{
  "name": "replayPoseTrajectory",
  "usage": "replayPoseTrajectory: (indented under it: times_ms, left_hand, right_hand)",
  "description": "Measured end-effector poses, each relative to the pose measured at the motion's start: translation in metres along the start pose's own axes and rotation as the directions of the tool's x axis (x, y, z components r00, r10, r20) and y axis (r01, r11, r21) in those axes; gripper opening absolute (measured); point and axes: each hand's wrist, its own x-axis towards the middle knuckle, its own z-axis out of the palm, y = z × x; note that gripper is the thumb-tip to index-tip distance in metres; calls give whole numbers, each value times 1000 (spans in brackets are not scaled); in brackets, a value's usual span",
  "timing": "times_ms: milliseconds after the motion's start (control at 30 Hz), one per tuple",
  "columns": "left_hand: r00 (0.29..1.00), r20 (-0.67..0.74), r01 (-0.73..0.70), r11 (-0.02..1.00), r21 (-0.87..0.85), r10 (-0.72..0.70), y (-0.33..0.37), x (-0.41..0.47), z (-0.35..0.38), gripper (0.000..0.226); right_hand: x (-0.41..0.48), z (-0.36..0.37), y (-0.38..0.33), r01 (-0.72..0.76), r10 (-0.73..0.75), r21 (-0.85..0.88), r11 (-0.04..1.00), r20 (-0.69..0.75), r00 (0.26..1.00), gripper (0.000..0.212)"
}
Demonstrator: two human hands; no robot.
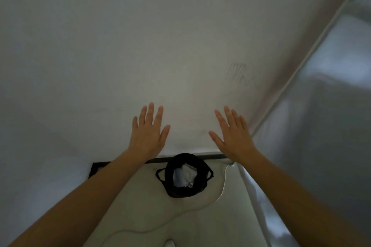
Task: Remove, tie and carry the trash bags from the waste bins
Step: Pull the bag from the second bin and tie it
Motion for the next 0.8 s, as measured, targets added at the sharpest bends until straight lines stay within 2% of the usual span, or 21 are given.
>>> replayPoseTrajectory:
  times_ms: [167, 300, 533, 667, 800]
  left_hand:
    - [978, 170, 138, 985, -101, -120, -8, 45, 78, 69]
    - [937, 302, 202, 977, -64, -174, -3, 54, 129, 68]
    - [878, 370, 361, 928, -95, -303, 11, 48, 185, 66]
    - [847, 403, 416, 904, -99, -345, 0, 47, 224, 65]
    - [832, 445, 431, 891, -141, -331, -25, 44, 305, 64]
  right_hand:
    - [36, 68, 29, -60, 53, 72, 996, 107, 993, 79]
    - [51, 120, 54, -93, 69, 137, 986, 175, 982, 79]
    - [64, 185, 78, -60, 2, 185, 981, 298, 955, 80]
    - [58, 222, 76, -126, 33, 256, 958, 342, 939, 74]
    - [44, 298, 86, -219, 112, 268, 938, 364, 925, 82]
